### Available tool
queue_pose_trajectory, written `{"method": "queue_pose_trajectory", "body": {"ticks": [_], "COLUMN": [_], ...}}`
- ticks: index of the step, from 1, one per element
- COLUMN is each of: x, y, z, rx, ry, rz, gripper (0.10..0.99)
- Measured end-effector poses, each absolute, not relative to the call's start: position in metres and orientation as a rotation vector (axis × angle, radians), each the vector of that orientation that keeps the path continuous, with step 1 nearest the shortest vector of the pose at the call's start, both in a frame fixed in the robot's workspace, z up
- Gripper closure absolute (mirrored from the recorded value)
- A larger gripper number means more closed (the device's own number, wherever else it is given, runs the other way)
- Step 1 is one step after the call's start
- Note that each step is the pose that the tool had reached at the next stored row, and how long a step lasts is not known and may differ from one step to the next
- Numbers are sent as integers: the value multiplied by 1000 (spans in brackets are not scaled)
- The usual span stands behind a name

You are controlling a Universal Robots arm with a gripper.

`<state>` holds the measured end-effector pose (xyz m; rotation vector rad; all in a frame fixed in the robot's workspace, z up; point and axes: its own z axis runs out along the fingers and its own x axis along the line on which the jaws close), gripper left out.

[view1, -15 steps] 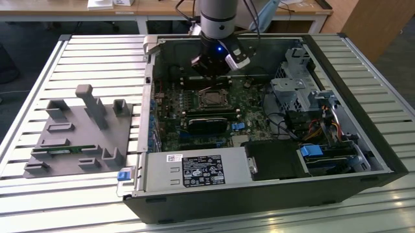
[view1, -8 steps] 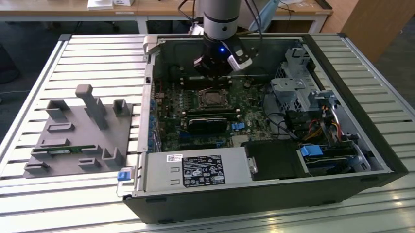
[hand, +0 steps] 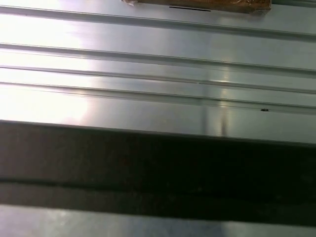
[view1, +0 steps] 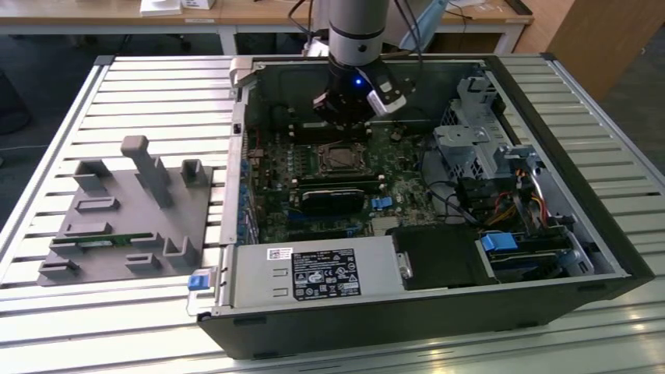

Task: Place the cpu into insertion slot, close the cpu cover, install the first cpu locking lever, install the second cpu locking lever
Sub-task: 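Install the first cpu locking lever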

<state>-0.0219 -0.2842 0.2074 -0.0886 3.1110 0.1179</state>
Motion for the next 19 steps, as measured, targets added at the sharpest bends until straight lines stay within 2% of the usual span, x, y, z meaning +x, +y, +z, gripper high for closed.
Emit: {"method": "queue_pose_trajectory", "body": {"ticks": [19], "x": [-20], "y": [-284], "z": [200], "rx": [-89], "ry": [3115], "rz": [118], "gripper": [965]}}
